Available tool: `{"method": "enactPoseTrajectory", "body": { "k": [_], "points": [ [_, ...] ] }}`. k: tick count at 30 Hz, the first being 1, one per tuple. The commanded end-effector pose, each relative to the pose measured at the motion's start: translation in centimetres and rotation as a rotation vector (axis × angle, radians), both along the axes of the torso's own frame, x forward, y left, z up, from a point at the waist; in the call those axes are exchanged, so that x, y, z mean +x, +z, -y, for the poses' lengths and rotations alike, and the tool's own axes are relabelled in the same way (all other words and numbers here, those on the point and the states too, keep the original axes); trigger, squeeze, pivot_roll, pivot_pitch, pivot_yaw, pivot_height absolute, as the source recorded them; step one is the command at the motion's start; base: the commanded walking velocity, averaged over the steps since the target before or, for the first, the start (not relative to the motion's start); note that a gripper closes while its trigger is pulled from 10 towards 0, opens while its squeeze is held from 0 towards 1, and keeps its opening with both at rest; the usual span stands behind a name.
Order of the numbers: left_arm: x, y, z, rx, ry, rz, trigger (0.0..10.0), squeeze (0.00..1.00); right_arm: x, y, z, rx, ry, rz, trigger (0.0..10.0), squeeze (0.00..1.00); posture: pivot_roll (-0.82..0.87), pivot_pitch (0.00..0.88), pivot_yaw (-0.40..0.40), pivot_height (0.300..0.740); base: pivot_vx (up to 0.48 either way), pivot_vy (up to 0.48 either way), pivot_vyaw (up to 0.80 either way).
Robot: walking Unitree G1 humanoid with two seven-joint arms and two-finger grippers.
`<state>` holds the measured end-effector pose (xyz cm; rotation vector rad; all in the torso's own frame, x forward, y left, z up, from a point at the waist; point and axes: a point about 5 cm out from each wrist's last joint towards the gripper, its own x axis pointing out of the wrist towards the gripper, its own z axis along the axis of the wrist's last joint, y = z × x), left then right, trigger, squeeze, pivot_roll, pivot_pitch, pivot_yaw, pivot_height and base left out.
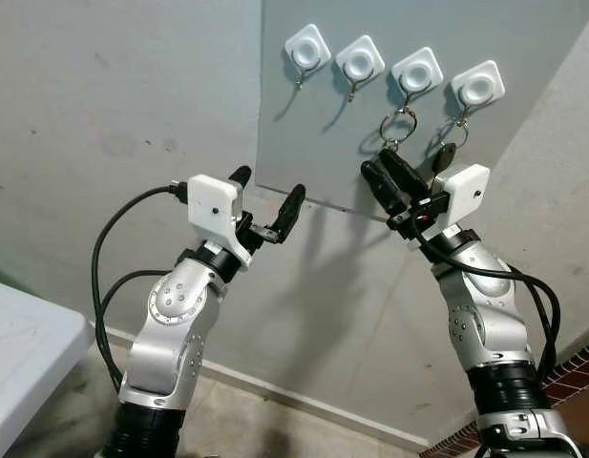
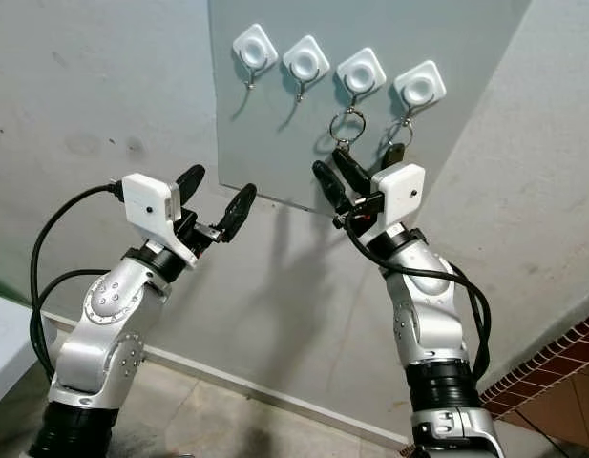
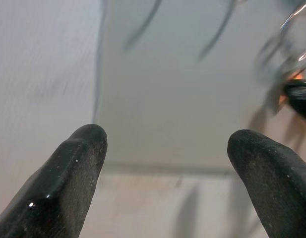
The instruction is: Hang keys on a hook
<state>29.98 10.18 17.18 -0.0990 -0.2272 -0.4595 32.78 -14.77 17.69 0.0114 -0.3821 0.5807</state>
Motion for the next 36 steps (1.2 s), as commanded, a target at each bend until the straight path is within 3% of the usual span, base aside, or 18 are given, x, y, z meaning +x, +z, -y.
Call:
{"method": "enactPoseTrajectory", "body": {
  "k": [1, 6, 8, 9, 10, 12, 14, 15, 17, 21, 23, 27, 36],
  "points": [
    [0.1, -1.7, -0.5, 0.014, 0.038, -0.043, 10.0, 0.0, -0.3, -1.8, 0.1, -0.028, -0.004, -0.058, 10.0, 1.0, 0.03, 0.0, -0.071, 0.715, 0.0, 0.0, 0.0],
    [0.0, -5.7, -1.2, 0.096, 0.098, -0.108, 10.0, 0.0, -1.0, -5.6, 0.1, -0.072, 0.001, -0.174, 10.0, 1.0, 0.02, 0.0, -0.065, 0.715, 0.0, 0.0, 0.0],
    [-0.3, -8.9, -1.7, 0.02, 0.141, -0.224, 10.0, 0.0, -1.8, -8.4, 0.0, -0.112, 0.004, -0.267, 10.0, 1.0, 0.03, 0.0, -0.065, 0.715, 0.0, 0.0, 0.0],
    [-0.3, -8.9, -1.7, 0.02, 0.141, -0.224, 10.0, 0.0, -1.8, -8.4, 0.0, -0.112, 0.004, -0.267, 10.0, 1.0, 0.03, 0.0, -0.065, 0.715, 0.0, 0.0, 0.0],
    [-0.6, -10.3, -1.9, 0.017, 0.155, -0.274, 10.0, 0.0, -2.2, -9.5, -0.1, -0.131, 0.011, -0.303, 10.0, 1.0, 0.03, 0.0, -0.067, 0.715, 0.0, 0.0, 0.0],
    [-0.7, -10.8, -1.9, 0.036, 0.156, -0.281, 10.0, 0.0, -2.4, -10.0, -0.1, -0.129, 0.013, -0.322, 10.0, 1.0, 0.03, 0.0, -0.067, 0.715, 0.0, 0.0, 0.0],
    [-1.3, -13.4, -2.1, 0.082, 0.171, -0.348, 10.0, 0.0, -3.4, -12.6, -0.1, -0.166, 0.007, -0.412, 10.0, 1.0, 0.03, 0.0, -0.067, 0.715, 0.0, 0.0, 0.0],
    [-1.3, -13.4, -2.1, 0.082, 0.171, -0.348, 10.0, 0.0, -3.4, -12.6, -0.1, -0.166, 0.007, -0.412, 10.0, 1.0, 0.03, 0.0, -0.067, 0.715, 0.0, 0.0, 0.0],
    [-2.3, -15.7, -2.2, 0.127, 0.181, -0.438, 10.0, 0.0, -4.9, -15.5, 0.4, -0.2, -0.027, -0.535, 10.0, 1.0, 0.03, 0.0, -0.066, 0.715, 0.0, 0.0, 0.0],
    [-3.2, -17.3, -2.2, 0.179, 0.17, -0.49, 10.0, 0.0, -6.3, -17.7, 1.1, -0.2, -0.076, -0.647, 10.0, 1.0, 0.03, 0.0, -0.064, 0.715, 0.0, 0.0, 0.0],
    [-4.2, -18.8, -2.4, 0.217, 0.173, -0.555, 10.0, 0.0, -7.9, -19.7, 1.8, -0.219, -0.126, -0.754, 10.0, 1.0, 0.02, 0.0, -0.062, 0.715, 0.0, 0.0, 0.0],
    [-5.1, -20.1, -2.9, 0.208, 0.2, -0.648, 10.0, 0.0, -9.5, -21.5, 2.6, -0.245, -0.204, -0.864, 10.0, 1.0, 0.02, 0.0, -0.054, 0.715, 0.0, 0.0, 0.0],
    [-9.3, -24.0, -4.0, 0.287, 0.213, -0.927, 10.0, 0.0, -13.5, -24.8, 3.8, -0.241, -0.369, -1.105, 10.0, 1.0, 0.0, 0.0, -0.039, 0.715, 0.0, 0.0, 0.0]
  ]
}}
